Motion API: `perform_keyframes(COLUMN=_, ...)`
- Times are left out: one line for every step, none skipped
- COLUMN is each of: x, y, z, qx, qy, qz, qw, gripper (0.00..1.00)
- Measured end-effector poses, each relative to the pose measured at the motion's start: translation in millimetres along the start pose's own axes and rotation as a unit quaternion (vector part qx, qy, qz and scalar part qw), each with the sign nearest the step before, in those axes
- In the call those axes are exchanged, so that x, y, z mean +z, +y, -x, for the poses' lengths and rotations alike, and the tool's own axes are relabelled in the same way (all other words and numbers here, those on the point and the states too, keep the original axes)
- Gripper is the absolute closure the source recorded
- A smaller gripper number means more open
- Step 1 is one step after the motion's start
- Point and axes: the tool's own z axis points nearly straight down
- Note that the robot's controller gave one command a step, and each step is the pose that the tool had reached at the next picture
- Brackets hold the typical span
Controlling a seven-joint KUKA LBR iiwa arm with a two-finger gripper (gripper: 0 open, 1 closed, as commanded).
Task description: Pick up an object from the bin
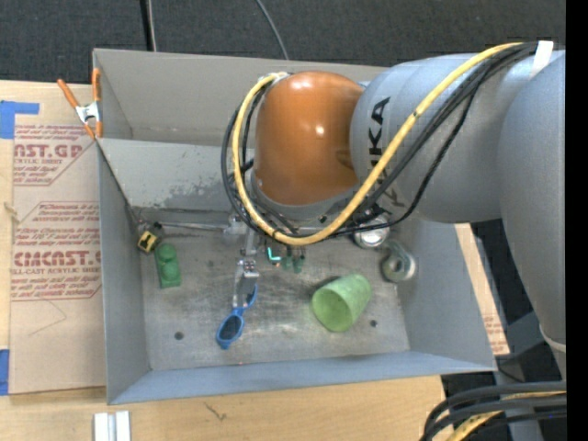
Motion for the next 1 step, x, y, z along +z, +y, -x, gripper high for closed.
perform_keyframes(x=128.7, y=-10.6, z=-9.3, qx=-0.187, qy=-0.0067, qz=0.000, qw=0.9824, gripper=0.00)
